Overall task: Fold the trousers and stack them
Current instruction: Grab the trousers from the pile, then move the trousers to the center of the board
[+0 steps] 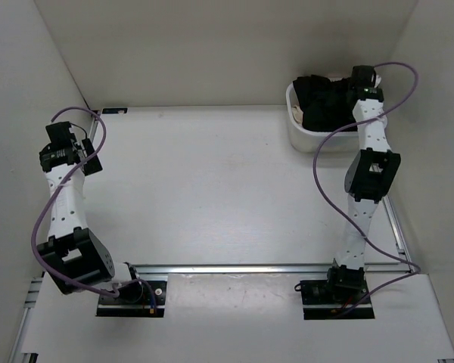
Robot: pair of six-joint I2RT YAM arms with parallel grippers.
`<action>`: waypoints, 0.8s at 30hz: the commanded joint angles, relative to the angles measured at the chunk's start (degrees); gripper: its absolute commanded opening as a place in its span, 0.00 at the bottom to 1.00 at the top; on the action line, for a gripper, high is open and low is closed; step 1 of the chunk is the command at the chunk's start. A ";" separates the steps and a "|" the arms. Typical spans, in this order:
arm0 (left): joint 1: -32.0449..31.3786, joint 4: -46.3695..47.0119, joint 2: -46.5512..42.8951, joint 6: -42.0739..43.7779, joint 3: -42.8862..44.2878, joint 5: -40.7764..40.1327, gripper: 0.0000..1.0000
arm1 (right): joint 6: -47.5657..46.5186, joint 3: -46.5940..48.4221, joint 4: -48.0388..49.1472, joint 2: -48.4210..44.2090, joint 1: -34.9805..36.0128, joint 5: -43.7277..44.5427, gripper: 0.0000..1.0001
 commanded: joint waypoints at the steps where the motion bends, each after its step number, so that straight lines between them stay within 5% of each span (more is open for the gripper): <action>1: 0.30 0.93 1.38 -0.01 1.80 -5.22 1.00 | -0.19 -1.67 4.01 0.69 1.03 -2.45 0.96; 4: 0.30 0.94 2.70 -0.01 2.94 -7.07 1.00 | -1.50 -3.62 5.95 -1.14 2.96 1.83 0.63; 5: 0.30 0.94 3.23 -0.01 3.56 -7.07 1.00 | -3.85 -4.68 7.09 -2.46 4.71 4.11 0.29; 7: 0.30 0.94 3.23 -0.01 4.26 -6.55 1.00 | -8.07 -9.68 12.62 -8.43 6.74 12.98 0.00; 16: -0.23 0.94 -5.72 -0.01 1.90 -3.03 1.00 | -23.72 -17.77 19.76 -38.54 21.05 29.44 0.00; 20: -0.23 0.94 -9.77 -0.01 -0.12 -0.13 1.00 | -26.72 -26.27 28.26 -54.44 30.37 26.91 0.00; 24: -1.45 0.41 -13.20 -0.01 -0.13 1.28 1.00 | -23.15 -27.99 30.92 -60.75 38.99 18.83 0.00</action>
